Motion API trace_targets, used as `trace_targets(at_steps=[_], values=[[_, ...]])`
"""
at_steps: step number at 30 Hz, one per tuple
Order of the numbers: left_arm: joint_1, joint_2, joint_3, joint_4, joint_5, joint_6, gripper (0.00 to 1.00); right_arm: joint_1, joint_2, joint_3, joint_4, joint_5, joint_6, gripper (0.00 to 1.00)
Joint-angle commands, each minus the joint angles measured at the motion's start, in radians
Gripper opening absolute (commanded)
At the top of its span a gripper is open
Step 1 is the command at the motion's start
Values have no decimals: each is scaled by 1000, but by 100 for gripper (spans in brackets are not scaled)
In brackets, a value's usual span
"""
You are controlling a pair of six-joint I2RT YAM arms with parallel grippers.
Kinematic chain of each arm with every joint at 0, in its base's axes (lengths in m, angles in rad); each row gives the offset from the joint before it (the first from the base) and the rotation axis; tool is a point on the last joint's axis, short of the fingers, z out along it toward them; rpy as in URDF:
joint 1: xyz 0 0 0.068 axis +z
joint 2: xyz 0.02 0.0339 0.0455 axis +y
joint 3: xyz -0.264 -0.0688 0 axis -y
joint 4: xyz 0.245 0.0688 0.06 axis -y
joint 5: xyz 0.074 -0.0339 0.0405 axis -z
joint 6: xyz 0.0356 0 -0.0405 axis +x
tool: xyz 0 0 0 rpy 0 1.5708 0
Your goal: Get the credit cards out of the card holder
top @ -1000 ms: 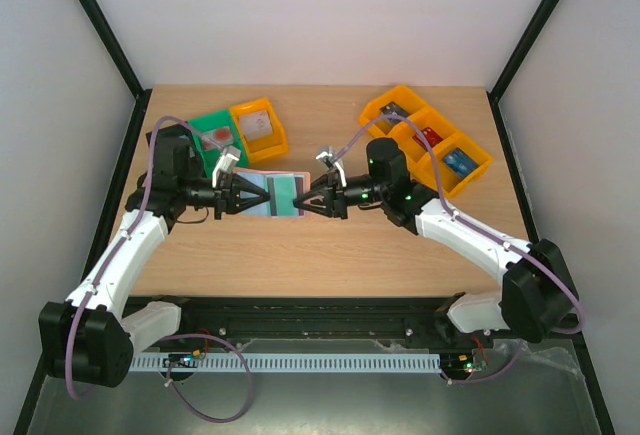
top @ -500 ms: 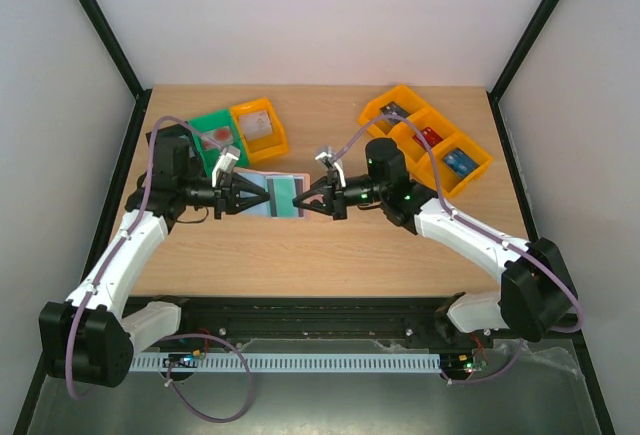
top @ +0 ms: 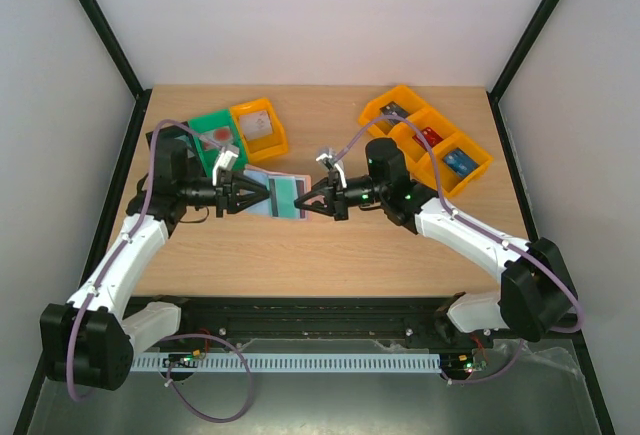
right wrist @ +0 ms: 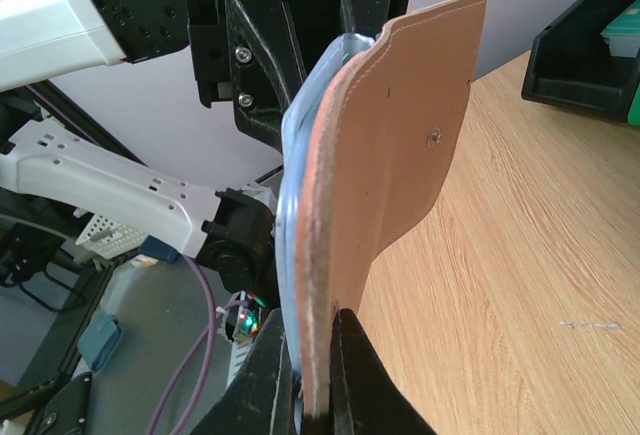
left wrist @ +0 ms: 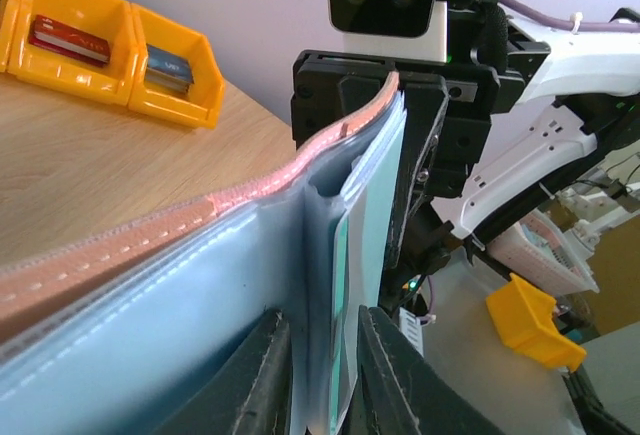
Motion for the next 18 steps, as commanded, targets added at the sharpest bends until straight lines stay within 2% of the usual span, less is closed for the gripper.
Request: trace_targets(at_steps=[1,7,18], values=[[11,-10,-17,81,24,-59,21,6,-35,32,-10,-72,-56,2],[-1,-12,-19,33,-23,2,16,6,-35,29,19,-81,-33,2],[-47,-7,-10,38,-18,-3,17,6,-35,24,52,-82,-16,2]])
